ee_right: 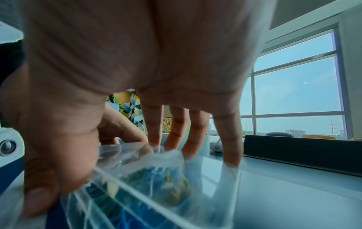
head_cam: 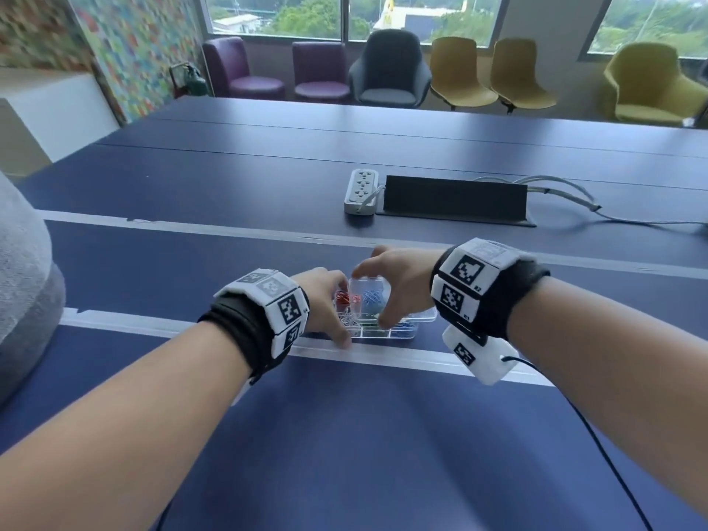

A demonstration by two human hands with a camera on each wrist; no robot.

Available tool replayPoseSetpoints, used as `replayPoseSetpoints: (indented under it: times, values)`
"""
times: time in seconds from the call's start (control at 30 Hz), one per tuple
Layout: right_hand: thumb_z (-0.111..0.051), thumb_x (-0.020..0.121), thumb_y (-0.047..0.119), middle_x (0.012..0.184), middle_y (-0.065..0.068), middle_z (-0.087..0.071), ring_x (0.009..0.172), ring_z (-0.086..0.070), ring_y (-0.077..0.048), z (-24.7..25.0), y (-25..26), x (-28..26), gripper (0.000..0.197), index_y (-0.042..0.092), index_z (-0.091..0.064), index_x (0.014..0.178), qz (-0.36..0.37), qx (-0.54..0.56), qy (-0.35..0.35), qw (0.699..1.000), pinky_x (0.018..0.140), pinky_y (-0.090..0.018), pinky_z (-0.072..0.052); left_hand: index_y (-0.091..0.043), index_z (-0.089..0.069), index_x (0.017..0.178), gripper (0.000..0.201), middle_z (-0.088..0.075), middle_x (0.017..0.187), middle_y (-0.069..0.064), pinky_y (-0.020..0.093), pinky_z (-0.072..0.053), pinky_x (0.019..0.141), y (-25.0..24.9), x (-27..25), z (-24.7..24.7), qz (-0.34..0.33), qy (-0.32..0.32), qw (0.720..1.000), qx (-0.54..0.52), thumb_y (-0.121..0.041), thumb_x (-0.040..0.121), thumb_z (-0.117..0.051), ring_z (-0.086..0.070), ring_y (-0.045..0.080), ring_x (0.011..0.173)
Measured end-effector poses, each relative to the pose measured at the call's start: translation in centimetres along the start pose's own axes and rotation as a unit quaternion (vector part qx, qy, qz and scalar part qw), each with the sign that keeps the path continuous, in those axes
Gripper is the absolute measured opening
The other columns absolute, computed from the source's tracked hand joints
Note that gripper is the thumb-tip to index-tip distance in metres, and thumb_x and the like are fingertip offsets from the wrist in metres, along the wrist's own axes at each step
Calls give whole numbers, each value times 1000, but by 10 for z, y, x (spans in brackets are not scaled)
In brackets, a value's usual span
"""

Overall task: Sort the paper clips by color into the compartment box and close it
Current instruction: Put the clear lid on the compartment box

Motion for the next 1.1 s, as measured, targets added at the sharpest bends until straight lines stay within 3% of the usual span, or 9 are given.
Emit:
replayPoseSetpoints:
  times: [0.13,0.23,0.43,0.53,0.63,0.8,0.9,1.1]
  values:
    - [-76,67,34,124,1,-44,112,-50,-20,-4,9,7,78,26,-42,136,20,-4,8,1000,96,-39,-44,-20,-50,118,73,-60,101,-4,30,-48,86,4,0,-1,-2,-2,999,-46,-33,56,-86,-58,17,95]
    - [-76,66,39,122,0,-46,111,-50,-20,-5,12,12,73,23,-47,131,28,-7,-7,1000,94,-39,-45,-21,-48,118,75,-55,88,-10,27,-46,77,7,0,0,-3,2,998,-61,-33,56,-87,-57,16,88]
    - [-74,67,46,121,1,-49,111,-50,-19,-7,10,14,75,22,-47,132,18,6,-25,1000,94,-37,-45,-23,-46,116,76,-57,86,-5,27,-53,59,9,-2,1,4,23,992,-125,-25,54,-90,-57,12,66]
    - [-74,67,47,118,1,-49,109,-51,-20,-8,10,12,74,22,-48,132,15,11,-31,999,93,-37,-46,-22,-48,117,77,-58,83,-6,27,-54,62,10,-2,2,-4,22,993,-117,-25,53,-90,-60,13,67]
    - [-72,67,48,112,0,-50,104,-52,-20,-10,13,12,72,23,-49,131,16,10,-35,999,90,-38,-48,-24,-42,126,86,-58,89,-6,29,-53,74,10,0,3,-11,30,995,-96,-29,54,-89,-63,15,77]
    - [-71,64,46,98,1,-45,91,-56,-22,-14,19,16,57,22,-59,114,5,-10,-27,1000,81,-41,-52,-23,-41,132,91,-58,84,-5,36,-51,86,12,2,3,-15,23,994,-105,-28,54,-89,-62,18,79]
    - [-75,63,48,100,0,-48,92,-54,-20,-15,15,17,59,23,-61,114,7,7,-22,1000,82,-39,-52,-25,-44,127,88,-60,85,-5,32,-51,85,14,1,3,-13,31,992,-122,-32,52,-90,-63,15,77]
    - [-74,66,52,101,1,-45,90,-50,-18,-20,11,11,56,26,-59,114,14,40,-28,999,81,-39,-48,-27,-50,121,74,-61,86,-4,21,-49,63,10,1,2,-12,40,991,-125,-33,57,-87,-63,9,64]
Point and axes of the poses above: each hand's wrist, its own x-axis towards the middle knuckle, its own z-axis out of the back of the hand, y = z × x, the point moved 3 cm from there along x, towards the middle knuckle
